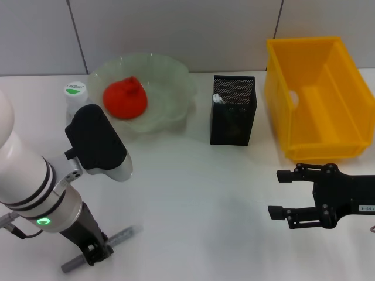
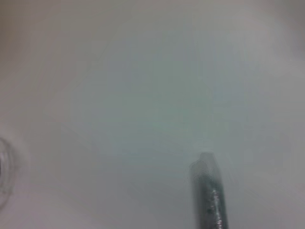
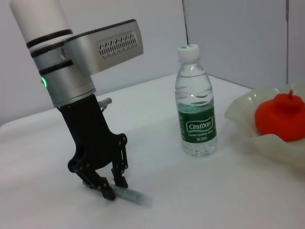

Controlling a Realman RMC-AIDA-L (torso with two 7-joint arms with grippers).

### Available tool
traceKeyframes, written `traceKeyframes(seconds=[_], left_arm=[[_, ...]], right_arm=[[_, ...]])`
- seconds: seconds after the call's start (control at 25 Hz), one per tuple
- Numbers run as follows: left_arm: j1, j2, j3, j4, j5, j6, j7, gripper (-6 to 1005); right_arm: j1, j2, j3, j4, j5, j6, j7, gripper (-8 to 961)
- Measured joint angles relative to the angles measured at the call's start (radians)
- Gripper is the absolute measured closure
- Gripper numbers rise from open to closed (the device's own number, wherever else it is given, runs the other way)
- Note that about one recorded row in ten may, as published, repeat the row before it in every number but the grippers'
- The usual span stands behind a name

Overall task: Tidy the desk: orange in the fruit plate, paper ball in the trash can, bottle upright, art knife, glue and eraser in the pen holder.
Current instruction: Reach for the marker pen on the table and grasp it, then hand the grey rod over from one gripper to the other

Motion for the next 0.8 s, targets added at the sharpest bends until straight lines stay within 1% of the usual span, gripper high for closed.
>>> traceKeyframes(seconds=[0.28, 0.36, 0.4, 0.48, 0.6, 0.72, 0.8], left_arm=[[0.006, 0.0, 0.005, 0.017, 0.0, -0.006, -0.003, 800], [0.021, 0.002, -0.008, 0.055, -0.006, -0.007, -0.003, 821], [0.021, 0.002, -0.008, 0.055, -0.006, -0.007, -0.003, 831], [0.041, 0.004, -0.031, 0.098, -0.015, -0.005, 0.0, 841], [0.073, 0.006, -0.101, 0.158, -0.073, 0.003, 0.026, 840], [0.103, 0.009, -0.229, 0.181, -0.211, 0.021, 0.101, 842], [0.121, 0.009, -0.327, 0.167, -0.32, 0.027, 0.161, 844]], right_arm=[[0.001, 0.0, 0.0, 0.001, 0.0, 0.001, 0.0, 119], [0.001, 0.0, 0.0, 0.001, 0.003, -0.001, 0.0, 119], [0.001, 0.0, 0.0, 0.001, 0.003, -0.001, 0.0, 119], [0.001, 0.0, 0.0, -0.001, 0.007, -0.006, 0.001, 119], [0.008, 0.002, 0.0, -0.003, 0.016, -0.014, 0.006, 119], [0.018, 0.003, 0.002, 0.015, 0.051, -0.034, 0.007, 119], [0.031, 0.003, 0.002, 0.048, 0.092, -0.046, 0.002, 119]])
